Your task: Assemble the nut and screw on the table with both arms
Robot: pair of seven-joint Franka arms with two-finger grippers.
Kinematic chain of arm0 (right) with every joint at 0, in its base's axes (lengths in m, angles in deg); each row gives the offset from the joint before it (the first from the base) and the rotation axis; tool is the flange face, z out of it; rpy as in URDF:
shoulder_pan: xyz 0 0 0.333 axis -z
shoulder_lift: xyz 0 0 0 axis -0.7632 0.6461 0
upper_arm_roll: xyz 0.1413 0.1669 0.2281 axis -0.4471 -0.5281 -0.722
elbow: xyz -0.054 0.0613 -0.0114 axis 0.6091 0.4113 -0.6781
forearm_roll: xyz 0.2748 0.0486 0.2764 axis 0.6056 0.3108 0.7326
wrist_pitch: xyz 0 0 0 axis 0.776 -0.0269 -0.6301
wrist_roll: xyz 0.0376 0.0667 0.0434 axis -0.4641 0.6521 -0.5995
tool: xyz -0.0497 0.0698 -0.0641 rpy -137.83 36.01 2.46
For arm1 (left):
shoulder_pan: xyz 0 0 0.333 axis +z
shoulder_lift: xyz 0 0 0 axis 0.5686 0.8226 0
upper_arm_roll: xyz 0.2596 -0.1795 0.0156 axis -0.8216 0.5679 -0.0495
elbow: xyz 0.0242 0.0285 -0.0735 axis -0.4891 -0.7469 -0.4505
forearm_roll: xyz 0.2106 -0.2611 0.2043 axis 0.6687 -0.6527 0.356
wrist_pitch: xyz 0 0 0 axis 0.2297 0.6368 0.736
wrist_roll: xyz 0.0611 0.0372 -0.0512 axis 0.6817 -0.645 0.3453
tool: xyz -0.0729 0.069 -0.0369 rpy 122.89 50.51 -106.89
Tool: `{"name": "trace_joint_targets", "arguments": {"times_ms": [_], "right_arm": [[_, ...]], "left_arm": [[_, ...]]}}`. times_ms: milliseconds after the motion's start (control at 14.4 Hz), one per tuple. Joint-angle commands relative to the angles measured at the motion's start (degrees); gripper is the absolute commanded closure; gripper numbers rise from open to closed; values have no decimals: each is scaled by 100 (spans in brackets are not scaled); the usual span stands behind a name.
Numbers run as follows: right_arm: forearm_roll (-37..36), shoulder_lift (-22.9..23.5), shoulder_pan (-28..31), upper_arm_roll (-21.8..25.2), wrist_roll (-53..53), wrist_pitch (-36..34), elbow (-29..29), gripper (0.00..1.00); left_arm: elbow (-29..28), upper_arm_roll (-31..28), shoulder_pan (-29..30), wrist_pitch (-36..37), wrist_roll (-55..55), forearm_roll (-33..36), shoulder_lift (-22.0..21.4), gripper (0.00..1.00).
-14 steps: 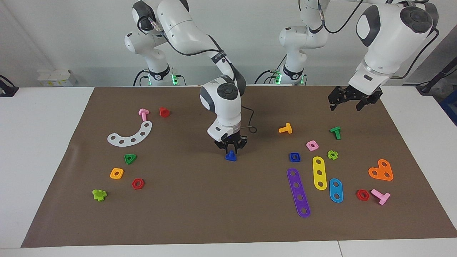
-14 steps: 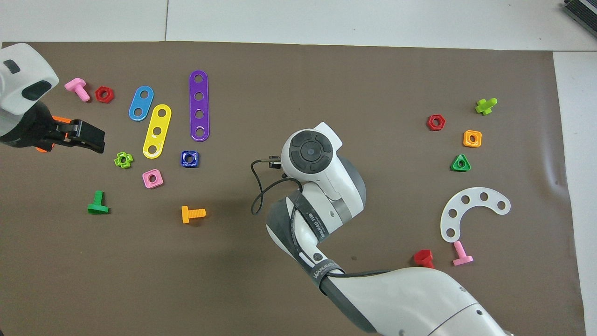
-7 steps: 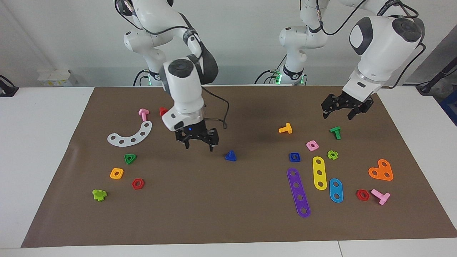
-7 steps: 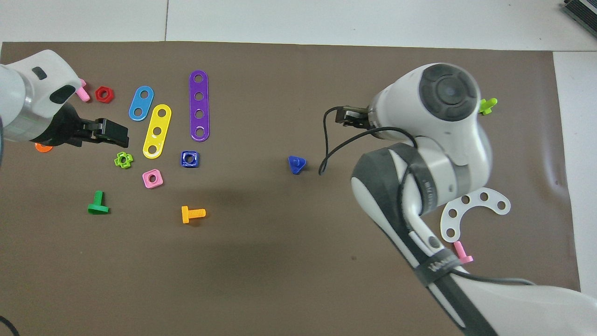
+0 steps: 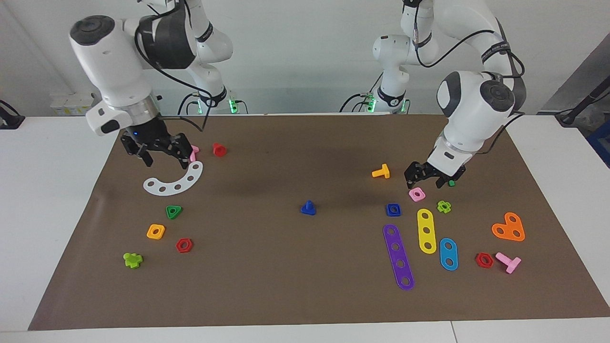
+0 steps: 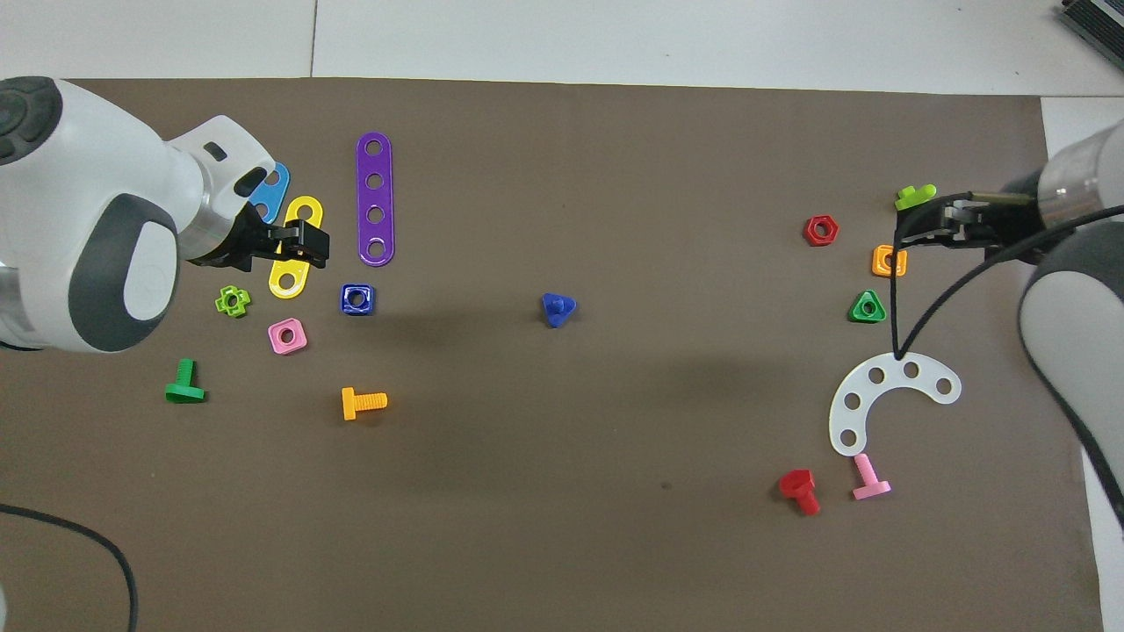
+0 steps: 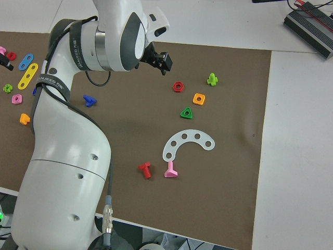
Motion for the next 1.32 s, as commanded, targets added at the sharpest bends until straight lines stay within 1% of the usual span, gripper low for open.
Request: {"name": "trace_joint_targets", "arguments": {"times_ms": [0, 69, 139, 208, 278, 347, 416, 486, 555, 694, 902, 1110, 1249], "right_arm": [[41, -212, 374, -105, -240, -501, 101, 0], [6, -177, 392, -105, -232, -860, 460, 0], [-38, -134, 410, -105, -249, -1203, 742, 0], [40, -142, 418, -114, -249, -1302, 753, 0], [32, -168, 366, -105, -215, -1312, 693, 0], [24, -264, 331, -105, -232, -1251, 413, 0], [15, -422, 322, -105, -249, -1024, 132, 0], [6, -449, 313, -105, -249, -970, 77, 0], [-12, -450, 322, -114, -293, -969, 77, 0], [-56, -450, 322, -105, -337, -1030, 77, 0], [-82, -458, 322, -105, -337, -1110, 85, 0], [-327, -458, 313, -149, -364, -1110, 86, 0], [-346, -432, 313, -166, -329, -1084, 138, 0]], "left_arm": [[-550, -88, -233, -715, 230, -24, 96, 11], [-770, -88, -286, -1075, 239, -24, 122, 11], [-894, -97, -338, -1261, 239, -24, 218, 12], [-913, -97, -426, -1342, 274, -6, 393, 13], [-913, -97, -453, -1447, 283, 2, 508, 15], [-956, -106, -445, -1544, 283, 2, 544, 16], [-1000, -106, -444, -1545, 274, 2, 545, 16], [-1035, -106, -444, -1545, 274, 2, 545, 19], [-1140, -106, -453, -1597, 283, 2, 553, 23], [-1343, -106, -453, -1886, 274, 11, 571, 23], [-1414, -106, -453, -1922, 283, 11, 580, 24], [-1580, -97, -453, -2194, 274, 11, 589, 24], [-1581, -97, -462, -2212, 274, 11, 589, 27]]}}
